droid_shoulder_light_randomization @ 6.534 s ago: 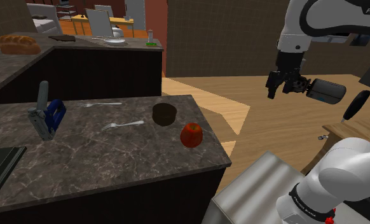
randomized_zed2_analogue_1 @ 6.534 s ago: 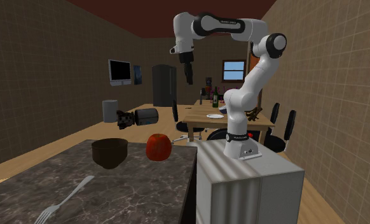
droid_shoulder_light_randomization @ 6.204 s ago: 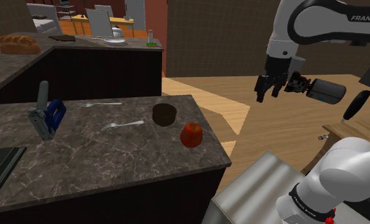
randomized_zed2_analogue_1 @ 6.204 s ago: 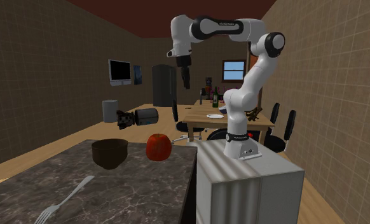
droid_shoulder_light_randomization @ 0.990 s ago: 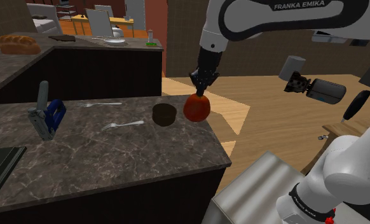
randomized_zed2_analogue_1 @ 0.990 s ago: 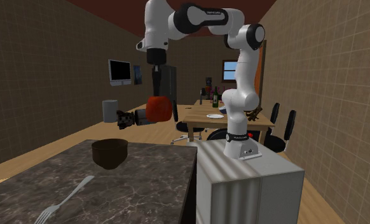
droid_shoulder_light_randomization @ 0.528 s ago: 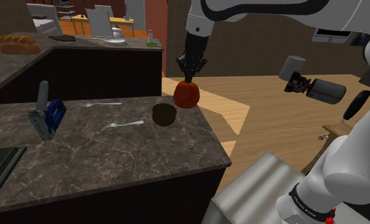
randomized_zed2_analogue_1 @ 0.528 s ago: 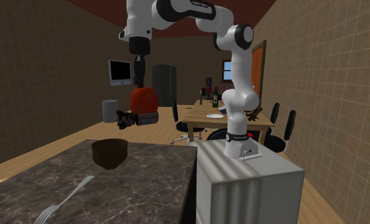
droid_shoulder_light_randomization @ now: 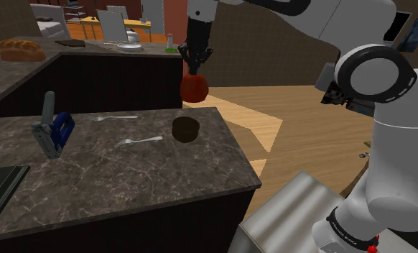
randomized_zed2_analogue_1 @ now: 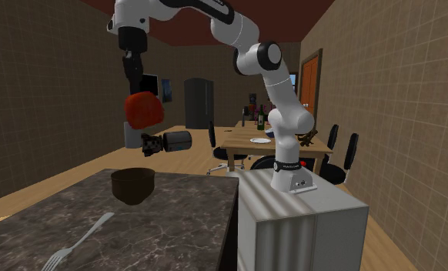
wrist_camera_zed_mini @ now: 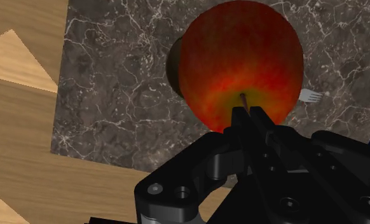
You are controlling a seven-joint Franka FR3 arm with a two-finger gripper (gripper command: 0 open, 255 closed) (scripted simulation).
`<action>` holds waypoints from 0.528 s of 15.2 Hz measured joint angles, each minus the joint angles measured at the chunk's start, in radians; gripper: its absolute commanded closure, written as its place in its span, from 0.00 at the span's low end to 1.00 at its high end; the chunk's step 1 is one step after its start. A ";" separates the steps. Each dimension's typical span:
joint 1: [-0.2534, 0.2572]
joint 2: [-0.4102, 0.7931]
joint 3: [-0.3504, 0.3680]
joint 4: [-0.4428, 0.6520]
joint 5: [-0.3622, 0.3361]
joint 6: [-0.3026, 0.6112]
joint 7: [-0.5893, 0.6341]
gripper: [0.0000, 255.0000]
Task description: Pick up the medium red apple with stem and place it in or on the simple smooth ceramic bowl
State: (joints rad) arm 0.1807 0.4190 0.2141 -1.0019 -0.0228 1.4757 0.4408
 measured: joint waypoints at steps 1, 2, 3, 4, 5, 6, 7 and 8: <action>0.023 0.109 -0.005 0.188 -0.019 -0.076 -0.001 1.00; 0.032 0.152 -0.008 0.259 -0.025 -0.108 0.001 1.00; 0.033 0.162 -0.009 0.269 -0.027 -0.110 0.002 1.00; 0.030 0.155 -0.009 0.246 -0.025 -0.094 0.001 1.00; 0.025 0.134 -0.008 0.198 -0.022 -0.067 0.002 1.00; 0.018 0.115 -0.007 0.153 -0.018 -0.041 0.000 1.00; 0.014 0.100 -0.006 0.115 -0.016 -0.018 -0.001 1.00; 0.010 0.085 -0.006 0.074 -0.013 0.008 -0.002 1.00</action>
State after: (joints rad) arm 0.1904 0.5038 0.2084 -0.9275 -0.0358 1.4833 0.4392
